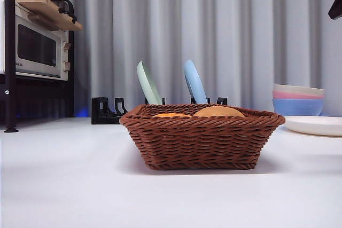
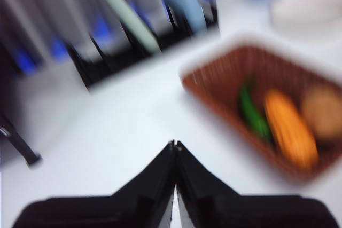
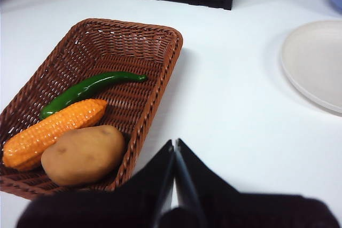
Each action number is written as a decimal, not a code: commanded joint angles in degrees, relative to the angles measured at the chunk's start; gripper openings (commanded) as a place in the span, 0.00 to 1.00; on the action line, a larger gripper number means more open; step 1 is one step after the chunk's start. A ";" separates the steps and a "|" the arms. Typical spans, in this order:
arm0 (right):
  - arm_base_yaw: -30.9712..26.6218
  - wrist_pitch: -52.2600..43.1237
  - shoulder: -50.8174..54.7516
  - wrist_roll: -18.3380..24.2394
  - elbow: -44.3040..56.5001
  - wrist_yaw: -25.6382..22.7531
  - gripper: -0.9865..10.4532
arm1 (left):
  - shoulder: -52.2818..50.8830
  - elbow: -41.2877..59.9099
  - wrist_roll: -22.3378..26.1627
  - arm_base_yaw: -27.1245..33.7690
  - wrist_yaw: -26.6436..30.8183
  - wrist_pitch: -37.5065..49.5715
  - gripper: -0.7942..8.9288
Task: Pick up the basket,pick up the corn from the table,pick up the potato from the table,pick up the cucumber from the table,put all items into the basket
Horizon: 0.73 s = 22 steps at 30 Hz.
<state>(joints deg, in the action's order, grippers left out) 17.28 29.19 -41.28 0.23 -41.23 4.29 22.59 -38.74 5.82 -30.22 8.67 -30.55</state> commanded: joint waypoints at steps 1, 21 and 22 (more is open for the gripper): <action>0.00 -0.15 0.09 -0.57 0.24 -0.20 0.09 | -4.44 6.40 -2.16 7.06 -1.57 6.51 0.08; 0.00 -0.15 0.04 -0.57 0.24 -0.20 0.09 | -22.49 33.75 -7.65 31.71 -9.09 12.96 0.08; 0.00 -0.15 0.04 -0.57 0.24 -0.22 0.09 | -22.49 34.16 -7.61 31.91 -9.11 12.94 0.08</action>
<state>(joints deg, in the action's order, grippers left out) 17.28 29.19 -41.28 0.23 -41.23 4.29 0.27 -5.23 -1.17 1.41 -0.23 -18.31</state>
